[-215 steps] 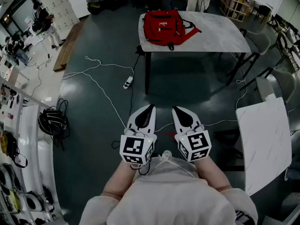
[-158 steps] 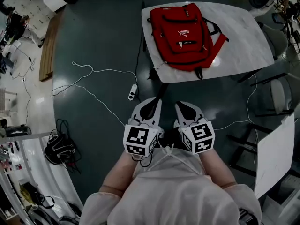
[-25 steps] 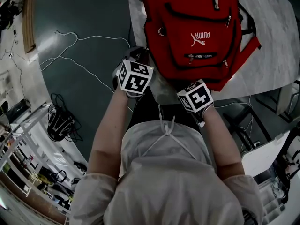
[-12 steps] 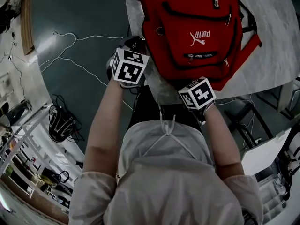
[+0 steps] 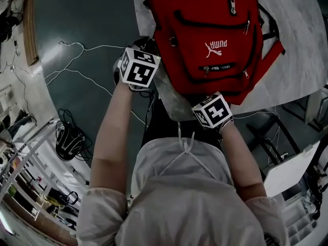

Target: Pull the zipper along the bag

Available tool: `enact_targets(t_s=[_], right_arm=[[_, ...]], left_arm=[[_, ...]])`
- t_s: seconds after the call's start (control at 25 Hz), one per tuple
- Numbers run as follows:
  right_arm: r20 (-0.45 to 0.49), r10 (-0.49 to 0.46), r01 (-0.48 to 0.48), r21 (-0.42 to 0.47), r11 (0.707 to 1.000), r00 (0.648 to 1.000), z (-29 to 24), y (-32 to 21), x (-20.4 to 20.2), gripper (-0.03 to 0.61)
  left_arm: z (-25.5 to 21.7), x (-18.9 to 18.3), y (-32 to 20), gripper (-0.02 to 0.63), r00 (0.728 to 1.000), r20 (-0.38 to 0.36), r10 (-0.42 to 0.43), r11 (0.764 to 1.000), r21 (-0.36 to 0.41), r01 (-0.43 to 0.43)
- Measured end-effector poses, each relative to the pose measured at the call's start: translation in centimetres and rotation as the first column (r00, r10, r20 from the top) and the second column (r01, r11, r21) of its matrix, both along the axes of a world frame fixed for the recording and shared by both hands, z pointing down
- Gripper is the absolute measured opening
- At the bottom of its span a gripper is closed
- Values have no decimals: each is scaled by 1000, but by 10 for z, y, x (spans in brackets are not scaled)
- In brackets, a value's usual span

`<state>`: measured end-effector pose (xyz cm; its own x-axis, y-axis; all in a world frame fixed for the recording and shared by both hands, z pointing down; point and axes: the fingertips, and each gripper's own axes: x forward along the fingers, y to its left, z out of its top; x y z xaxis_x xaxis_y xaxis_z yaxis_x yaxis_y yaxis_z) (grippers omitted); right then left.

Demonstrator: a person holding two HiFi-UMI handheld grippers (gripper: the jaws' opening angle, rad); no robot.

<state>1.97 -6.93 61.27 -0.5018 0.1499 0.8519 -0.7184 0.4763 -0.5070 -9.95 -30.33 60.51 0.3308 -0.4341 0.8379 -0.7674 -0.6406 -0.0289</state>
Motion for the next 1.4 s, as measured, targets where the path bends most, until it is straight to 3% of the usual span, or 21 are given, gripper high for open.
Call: enact_targets(t_s=[0.16,0.32,0.56,0.72,0.92,1.12,1.2,1.4], right_arm=[[7,7,-7,-7,1000,1000,1,-1,1,26],[-4,19,-19,-10,1000,1000,0,-1,1,26],[4,20,-20,-6,1000,1000,-4,-3,1,26],[-25,9,-9,16,1000,1000,-5,-5,9,26],[-95,-5,17,126,992,995,-5,-4,7,26],[-46,26,-14,231,973,999,-36,-11,-6,26],[-36,43,-31,292,956,998,-52,-19,-8,26],[-17,117,-96,467,879,993,-104,-44,-6,26]], left_arm=[[1,1,4,41,993,-55,-101,995,-6,101],[1,0,12,45,983,-69,-171,984,46,174],[-15,8,36,115,980,-110,-167,983,59,174],[-31,15,55,118,983,-103,-151,984,77,159],[-48,14,99,117,971,-155,-183,977,85,198],[-83,20,135,99,944,-266,-195,972,72,222],[-98,18,143,40,922,-322,-214,965,76,250],[-140,15,154,21,893,-396,-215,951,124,284]])
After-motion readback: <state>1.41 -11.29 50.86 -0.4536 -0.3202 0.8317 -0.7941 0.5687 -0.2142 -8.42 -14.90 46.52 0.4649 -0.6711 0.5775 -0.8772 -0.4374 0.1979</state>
